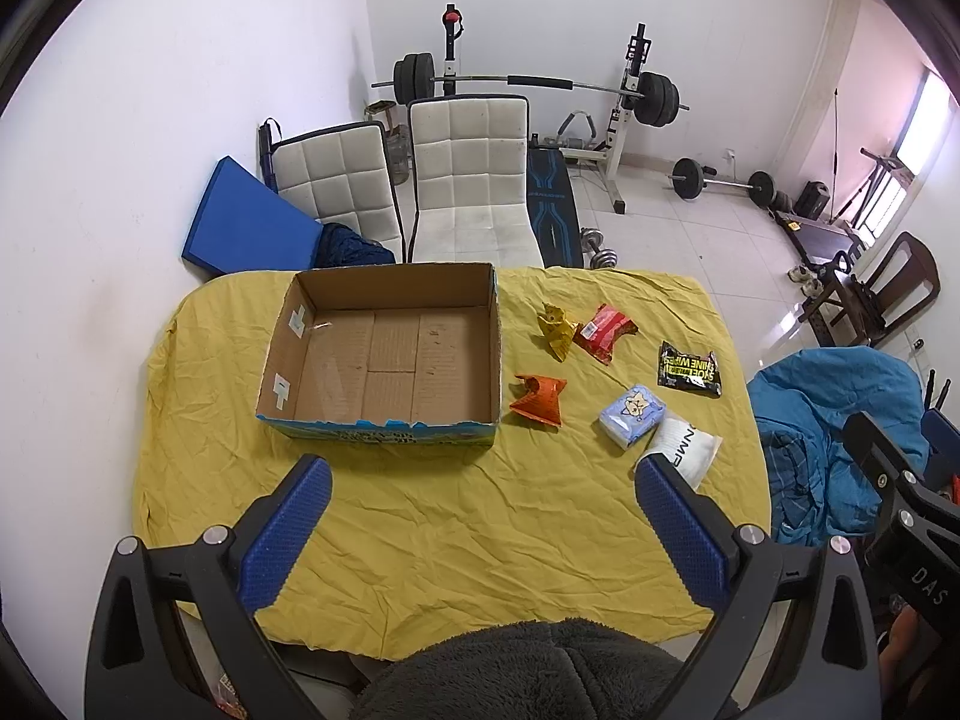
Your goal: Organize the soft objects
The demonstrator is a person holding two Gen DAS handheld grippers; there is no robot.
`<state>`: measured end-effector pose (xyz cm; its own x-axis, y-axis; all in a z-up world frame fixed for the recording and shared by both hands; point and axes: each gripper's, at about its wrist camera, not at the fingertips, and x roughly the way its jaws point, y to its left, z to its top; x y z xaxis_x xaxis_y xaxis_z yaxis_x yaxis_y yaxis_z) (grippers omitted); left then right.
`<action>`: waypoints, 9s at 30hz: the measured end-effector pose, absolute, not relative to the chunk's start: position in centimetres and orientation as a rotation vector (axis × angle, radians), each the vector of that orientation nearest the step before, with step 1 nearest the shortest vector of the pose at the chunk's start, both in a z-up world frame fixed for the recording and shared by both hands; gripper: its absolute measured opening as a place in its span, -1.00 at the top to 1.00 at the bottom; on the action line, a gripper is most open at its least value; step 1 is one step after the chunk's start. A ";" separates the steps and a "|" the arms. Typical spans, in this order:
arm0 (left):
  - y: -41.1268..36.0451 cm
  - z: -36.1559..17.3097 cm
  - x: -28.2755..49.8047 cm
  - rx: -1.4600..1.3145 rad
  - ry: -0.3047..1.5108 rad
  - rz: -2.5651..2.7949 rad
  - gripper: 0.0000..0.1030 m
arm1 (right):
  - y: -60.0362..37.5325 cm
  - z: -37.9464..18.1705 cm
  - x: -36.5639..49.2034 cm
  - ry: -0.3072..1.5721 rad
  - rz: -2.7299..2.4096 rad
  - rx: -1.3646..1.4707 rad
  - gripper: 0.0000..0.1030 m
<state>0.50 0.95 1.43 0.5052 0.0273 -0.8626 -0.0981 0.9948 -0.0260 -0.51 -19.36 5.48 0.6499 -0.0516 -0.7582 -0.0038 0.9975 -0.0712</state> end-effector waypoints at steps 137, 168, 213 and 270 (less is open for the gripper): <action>0.5 -16.8 14.0 -0.203 1.346 -0.069 0.09 | -22.6 -21.7 18.7 1.410 0.226 0.297 -0.46; 28.3 -31.6 29.6 -0.547 1.570 -0.157 0.05 | 9.9 -34.0 34.2 1.544 0.217 0.032 -0.47; 25.0 -27.0 26.8 -0.305 1.424 -0.008 -0.97 | 9.1 -32.4 30.4 1.513 0.150 -0.068 -1.00; -4.8 -16.0 25.8 0.019 1.285 -0.234 -0.97 | -28.4 -24.8 25.9 1.431 0.081 -0.146 -1.00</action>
